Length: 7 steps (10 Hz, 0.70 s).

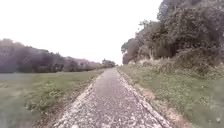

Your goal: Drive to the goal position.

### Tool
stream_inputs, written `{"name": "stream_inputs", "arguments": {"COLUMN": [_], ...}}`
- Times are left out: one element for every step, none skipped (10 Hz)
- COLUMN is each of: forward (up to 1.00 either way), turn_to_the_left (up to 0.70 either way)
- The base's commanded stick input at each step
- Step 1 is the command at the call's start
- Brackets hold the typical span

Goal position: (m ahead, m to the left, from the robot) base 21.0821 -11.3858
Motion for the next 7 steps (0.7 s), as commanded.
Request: {"name": "stream_inputs", "arguments": {"forward": [0.70, 0.70, 0.70, 0.70, 0.70, 0.70, 0.70], "turn_to_the_left": [0.00, 0.00, 0.04, 0.14, 0.14, 0.14, 0.01]}}
